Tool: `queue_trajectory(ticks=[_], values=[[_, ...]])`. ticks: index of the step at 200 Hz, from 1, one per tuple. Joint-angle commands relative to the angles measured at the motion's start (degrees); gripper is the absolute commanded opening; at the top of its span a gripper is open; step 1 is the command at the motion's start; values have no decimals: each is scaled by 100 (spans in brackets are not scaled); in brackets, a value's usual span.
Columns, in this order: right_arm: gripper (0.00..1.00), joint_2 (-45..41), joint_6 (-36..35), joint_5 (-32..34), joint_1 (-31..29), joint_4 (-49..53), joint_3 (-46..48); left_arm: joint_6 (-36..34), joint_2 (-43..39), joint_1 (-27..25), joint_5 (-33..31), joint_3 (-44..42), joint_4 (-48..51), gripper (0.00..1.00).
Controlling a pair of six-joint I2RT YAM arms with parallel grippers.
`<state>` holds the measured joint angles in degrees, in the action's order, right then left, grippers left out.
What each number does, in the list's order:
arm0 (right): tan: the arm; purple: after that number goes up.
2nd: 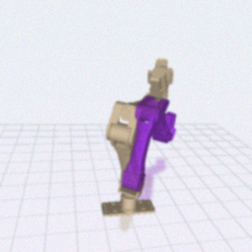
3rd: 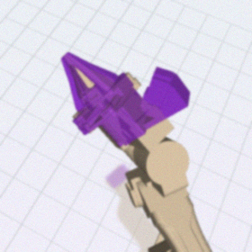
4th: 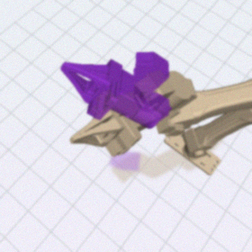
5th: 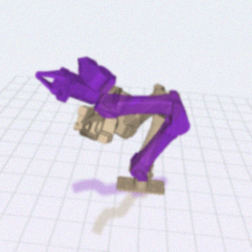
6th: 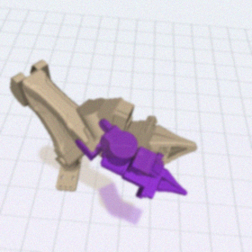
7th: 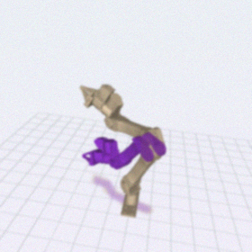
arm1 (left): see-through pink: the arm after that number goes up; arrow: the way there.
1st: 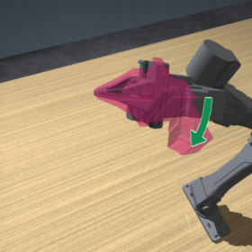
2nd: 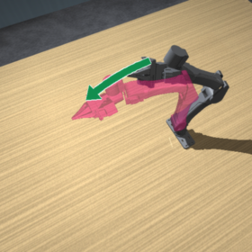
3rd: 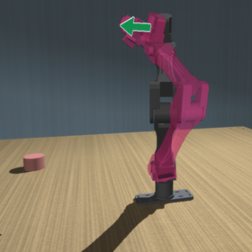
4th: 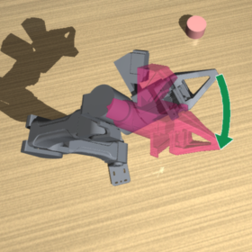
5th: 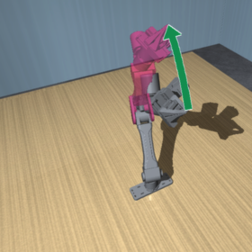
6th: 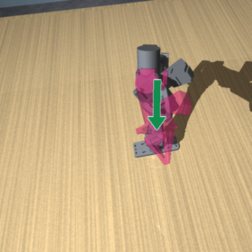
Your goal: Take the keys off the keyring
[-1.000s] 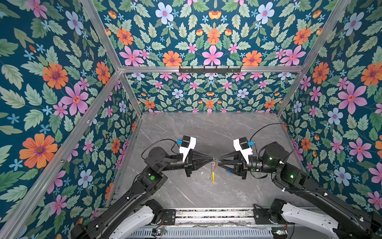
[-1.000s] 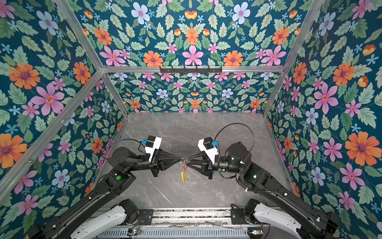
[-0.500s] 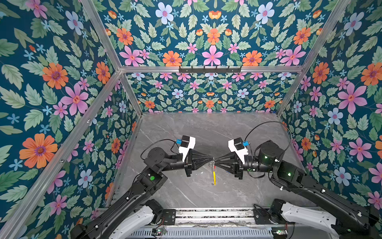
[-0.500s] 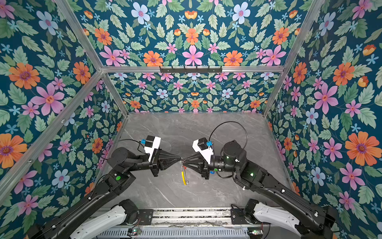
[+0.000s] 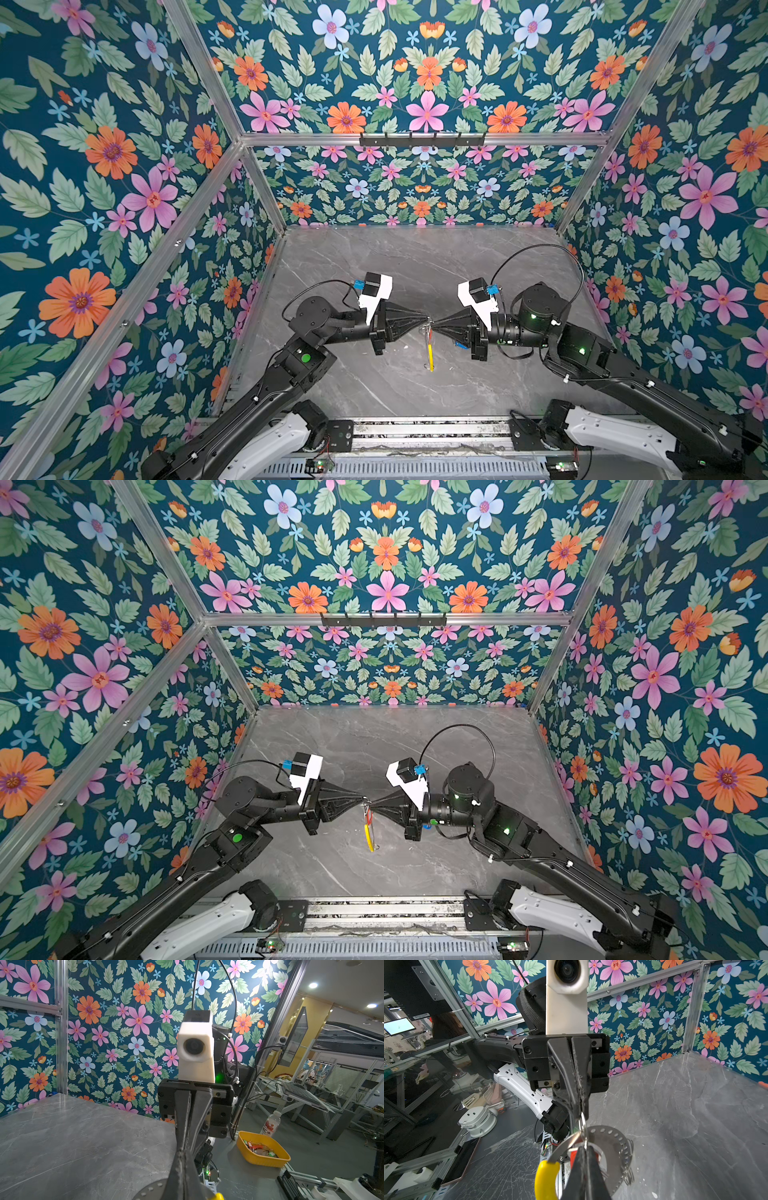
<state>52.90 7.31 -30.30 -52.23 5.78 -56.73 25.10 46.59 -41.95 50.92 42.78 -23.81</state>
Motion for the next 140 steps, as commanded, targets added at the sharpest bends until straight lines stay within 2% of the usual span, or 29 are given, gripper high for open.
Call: queue_trajectory(ticks=[1, 57, 140], values=[[0, 26, -54, -58, 1, -66, -39, -5, -26, 5, -97, -28, -333, 0], [0, 187, -52, -103, -136, -198, -21, 321, -95, 4, -321, -374, -1202, 0], [0, 272, 90, 82, -301, -1009, 273, 984, -45, 8, -500, -913, -2624, 0]])
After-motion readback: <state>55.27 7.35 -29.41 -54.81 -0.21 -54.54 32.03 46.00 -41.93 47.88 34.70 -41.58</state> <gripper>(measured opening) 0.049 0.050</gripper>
